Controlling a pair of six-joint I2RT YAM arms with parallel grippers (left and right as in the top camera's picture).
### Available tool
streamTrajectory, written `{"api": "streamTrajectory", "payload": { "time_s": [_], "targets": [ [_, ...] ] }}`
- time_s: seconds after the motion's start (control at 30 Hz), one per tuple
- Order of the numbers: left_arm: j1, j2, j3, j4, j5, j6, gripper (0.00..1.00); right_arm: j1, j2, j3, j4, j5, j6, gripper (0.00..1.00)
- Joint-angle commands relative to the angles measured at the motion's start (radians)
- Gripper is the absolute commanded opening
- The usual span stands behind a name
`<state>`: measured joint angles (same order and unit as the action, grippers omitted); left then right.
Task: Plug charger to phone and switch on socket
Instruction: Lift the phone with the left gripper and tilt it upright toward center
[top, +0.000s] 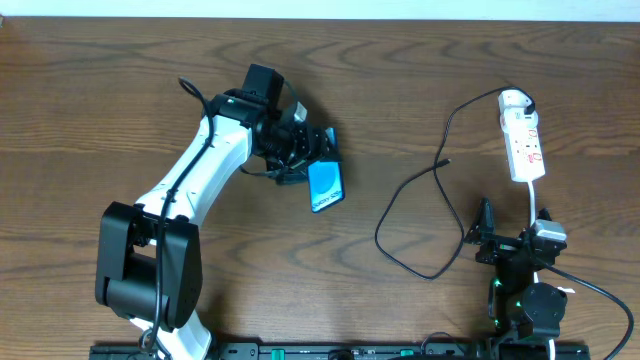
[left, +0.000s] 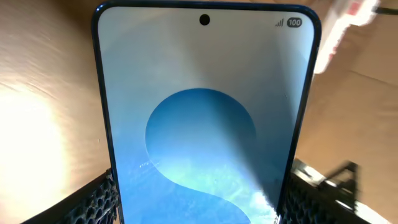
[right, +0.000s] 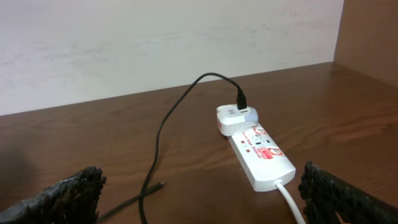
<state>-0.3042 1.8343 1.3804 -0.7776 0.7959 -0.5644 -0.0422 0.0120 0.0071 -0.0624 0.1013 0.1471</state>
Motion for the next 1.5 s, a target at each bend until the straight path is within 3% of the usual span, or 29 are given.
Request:
{"api": "streamTrajectory", "payload": {
  "time_s": [0.0, 0.27, 0.7, 1.47],
  "targets": [
    [0.001, -0.019, 0.006, 0.001, 0.163, -0.094, 0.64, 0.006, -0.003, -0.002, -0.002, -0.003, -0.014, 0.99],
    [0.001, -0.019, 0.006, 0.021, 0.323, -0.237, 0.64, 0.006, -0.003, -0.002, -0.002, -0.003, -0.014, 0.99],
    [0.001, -0.019, 0.006, 0.074, 0.383, -0.422, 0.64, 0.006, -0.003, -0.002, -0.002, -0.003, -0.014, 0.99],
    [0.001, -0.019, 0.006, 0.114, 0.383, -0.443, 0.64, 0.006, -0.003, -0.002, -0.002, -0.003, -0.014, 0.99]
  ]
}}
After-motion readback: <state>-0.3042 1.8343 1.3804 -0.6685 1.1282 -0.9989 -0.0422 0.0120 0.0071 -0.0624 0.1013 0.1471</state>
